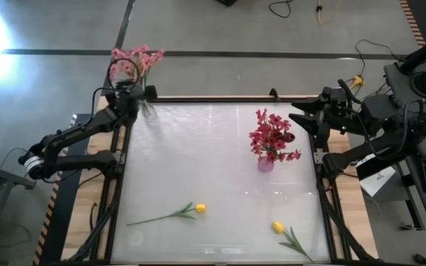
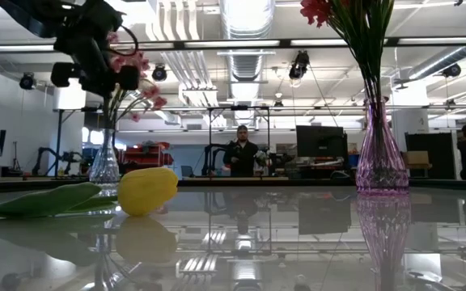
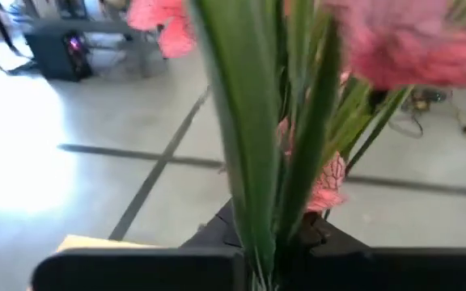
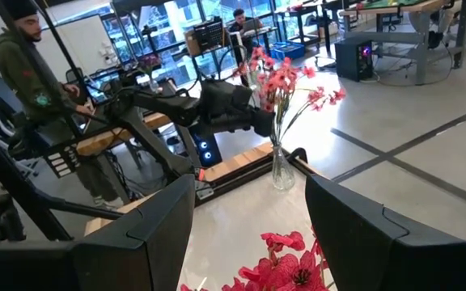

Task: Sort flowers into vase by color
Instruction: Put the pink flowers into the transparent vase

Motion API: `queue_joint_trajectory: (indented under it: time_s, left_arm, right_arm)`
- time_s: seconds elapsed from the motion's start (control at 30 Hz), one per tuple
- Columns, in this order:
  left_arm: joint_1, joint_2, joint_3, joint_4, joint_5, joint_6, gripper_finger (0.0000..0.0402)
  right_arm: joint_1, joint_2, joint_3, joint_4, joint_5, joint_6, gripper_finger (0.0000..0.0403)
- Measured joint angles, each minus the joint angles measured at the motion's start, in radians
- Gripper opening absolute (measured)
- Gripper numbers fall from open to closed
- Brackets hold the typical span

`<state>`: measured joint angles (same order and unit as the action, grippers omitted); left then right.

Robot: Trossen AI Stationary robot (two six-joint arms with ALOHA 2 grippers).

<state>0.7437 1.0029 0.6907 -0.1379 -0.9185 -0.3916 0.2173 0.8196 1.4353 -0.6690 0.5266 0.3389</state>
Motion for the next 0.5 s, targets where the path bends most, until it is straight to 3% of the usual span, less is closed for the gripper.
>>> queue_joint_trajectory:
  time_s: [0.13, 0.3, 0.4, 0.5]
  left_arm:
    - [0.002, -0.007, 0.0, -0.066, 0.099, -0.017, 0.0038]
    - [0.003, -0.016, 0.0, -0.101, 0.307, -0.055, 0.0107]
    - [0.003, -0.031, 0.022, -0.248, 0.414, -0.089, 0.0151]
    - [0.003, -0.052, 0.063, -0.431, 0.442, -0.095, 0.019]
  right_arm:
    - [0.0, 0.0, 0.0, -0.006, 0.0, -0.015, 0.0231]
    - [0.0, 0.0, 0.0, -0.006, 0.024, -0.026, 0.0259]
    - [0.0, 0.0, 0.0, -0.006, 0.024, -0.028, 0.0282]
    - [0.0, 0.0, 0.0, -0.006, 0.024, -0.029, 0.0304]
